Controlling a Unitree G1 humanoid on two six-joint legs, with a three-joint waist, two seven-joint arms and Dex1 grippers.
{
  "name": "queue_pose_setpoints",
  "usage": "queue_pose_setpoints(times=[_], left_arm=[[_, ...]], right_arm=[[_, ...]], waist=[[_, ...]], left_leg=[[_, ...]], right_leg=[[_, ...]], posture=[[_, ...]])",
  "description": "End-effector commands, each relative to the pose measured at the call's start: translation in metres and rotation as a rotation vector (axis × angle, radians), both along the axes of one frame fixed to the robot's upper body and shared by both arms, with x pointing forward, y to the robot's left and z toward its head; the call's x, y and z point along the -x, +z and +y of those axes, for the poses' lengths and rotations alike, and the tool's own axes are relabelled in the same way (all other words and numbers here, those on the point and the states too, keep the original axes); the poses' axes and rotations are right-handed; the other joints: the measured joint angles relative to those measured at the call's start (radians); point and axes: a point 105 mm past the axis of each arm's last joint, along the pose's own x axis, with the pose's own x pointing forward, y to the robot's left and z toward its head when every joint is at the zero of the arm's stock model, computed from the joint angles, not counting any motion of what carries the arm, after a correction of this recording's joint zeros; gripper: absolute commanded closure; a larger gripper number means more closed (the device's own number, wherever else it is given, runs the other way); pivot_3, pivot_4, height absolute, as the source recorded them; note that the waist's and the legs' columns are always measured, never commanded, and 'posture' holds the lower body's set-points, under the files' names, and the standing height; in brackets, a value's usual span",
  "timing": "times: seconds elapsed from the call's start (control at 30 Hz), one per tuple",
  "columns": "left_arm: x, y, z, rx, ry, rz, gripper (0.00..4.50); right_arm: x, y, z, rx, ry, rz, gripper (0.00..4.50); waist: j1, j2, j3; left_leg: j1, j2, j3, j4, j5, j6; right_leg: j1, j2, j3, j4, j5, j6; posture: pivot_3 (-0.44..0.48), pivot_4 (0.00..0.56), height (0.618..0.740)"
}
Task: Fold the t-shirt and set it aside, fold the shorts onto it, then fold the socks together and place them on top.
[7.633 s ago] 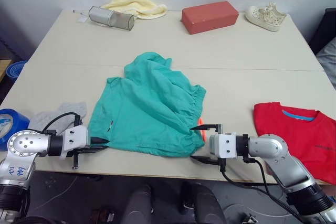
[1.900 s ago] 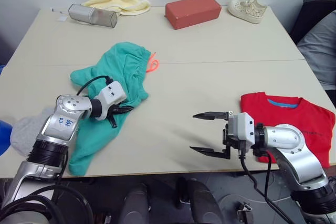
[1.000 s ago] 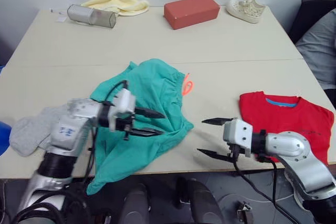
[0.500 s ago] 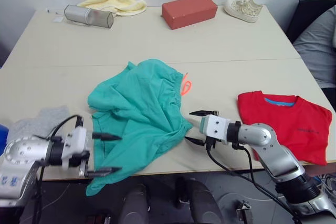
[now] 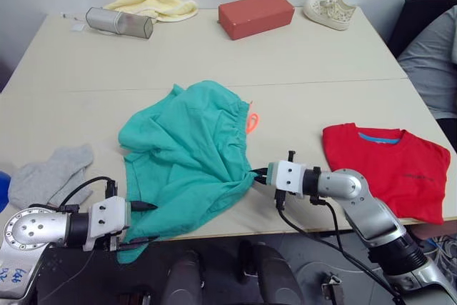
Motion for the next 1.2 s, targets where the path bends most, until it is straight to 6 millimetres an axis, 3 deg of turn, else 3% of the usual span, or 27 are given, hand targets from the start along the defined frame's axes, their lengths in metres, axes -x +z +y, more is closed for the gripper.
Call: queue_pose_setpoints(times=[0.03,0.13,0.23,0.43,0.67,0.83,0.93,1.1,1.17,1.2], left_arm=[[-0.01,0.008,0.009,-0.028,0.016,-0.016,2.6],[-0.029,0.014,0.029,-0.114,0.053,-0.063,3.53],[-0.052,0.034,0.033,-0.061,0.079,-0.125,4.48],[-0.054,0.059,0.014,0.042,-0.07,-0.065,4.48],[-0.053,0.069,0.002,0.042,-0.188,-0.021,4.48],[-0.042,0.068,-0.01,0.102,-0.207,0.084,4.48],[-0.046,0.065,-0.014,0.159,-0.127,0.09,3.79],[-0.023,0.058,-0.023,0.196,-0.189,0.095,2.34],[-0.015,0.058,-0.02,0.204,-0.178,0.149,2.34],[-0.01,0.058,-0.017,0.207,-0.146,0.188,2.11]], right_arm=[[0.005,0.017,-0.006,-0.028,0.016,-0.041,4.5],[0.01,0.024,-0.012,-0.041,0.024,-0.026,4.5],[0.017,0.034,-0.023,-0.056,0.034,-0.01,4.5],[0.032,0.059,-0.051,-0.091,0.065,0.017,4.5],[0.055,0.06,-0.078,-0.036,0.137,0.122,4.5],[0.063,0.057,-0.08,-0.046,0.133,0.175,4.5],[0.056,0.052,-0.08,-0.034,0.08,0.148,4.5],[0.05,0.042,-0.078,-0.041,0.024,0.146,4.5],[0.049,0.039,-0.077,-0.037,0.012,0.139,4.5],[0.049,0.037,-0.076,-0.04,0.006,0.141,4.5]], waist=[[0.003,0.0,0.0],[0.003,0.0,0.0],[0.005,0.0,0.0],[0.0,0.0,0.0],[0.001,0.0,0.0],[-0.001,0.0,0.0],[0.0,0.0,0.0],[-0.001,0.0,0.0],[-0.001,0.0,0.0],[-0.001,0.0,0.0]], left_leg=[[0.0,0.0,0.0,0.0,0.0,0.0],[0.0,0.0,0.0,0.0,0.0,0.0],[0.0,0.0,0.0,0.0,0.0,0.0],[0.0,0.0,0.003,0.0,-0.003,0.002],[0.001,0.001,0.004,0.0,-0.004,0.0],[0.003,0.001,0.006,0.001,-0.003,0.001],[0.004,0.001,0.008,0.001,-0.003,0.001],[0.008,0.001,0.013,-0.001,-0.005,0.001],[0.008,0.002,0.014,-0.001,-0.006,0.001],[0.009,0.002,0.014,-0.001,-0.006,0.001]], right_leg=[[0.0,0.0,0.0,0.0,0.0,0.0],[0.0,0.0,0.0,0.0,0.0,0.0],[0.0,0.0,0.0,0.0,0.0,0.0],[0.0,-0.001,0.0,0.0,0.001,0.001],[0.0,0.003,0.002,0.0,0.001,0.002],[0.0,0.003,0.006,0.0,0.0,0.002],[0.0,0.003,0.009,0.001,0.0,0.002],[0.0,0.004,0.013,0.001,0.0,0.003],[0.0,0.004,0.014,0.001,0.0,0.003],[0.0,0.004,0.014,0.001,0.0,0.003]], posture=[[0.0,0.15,0.74],[0.0,0.15,0.74],[0.0,0.15,0.74],[0.0,0.15,0.74],[0.0,0.15,0.74],[0.0,0.15,0.74],[0.0,0.15,0.74],[0.0,0.15,0.74],[0.0,0.15,0.74],[0.0,0.15,0.74]])
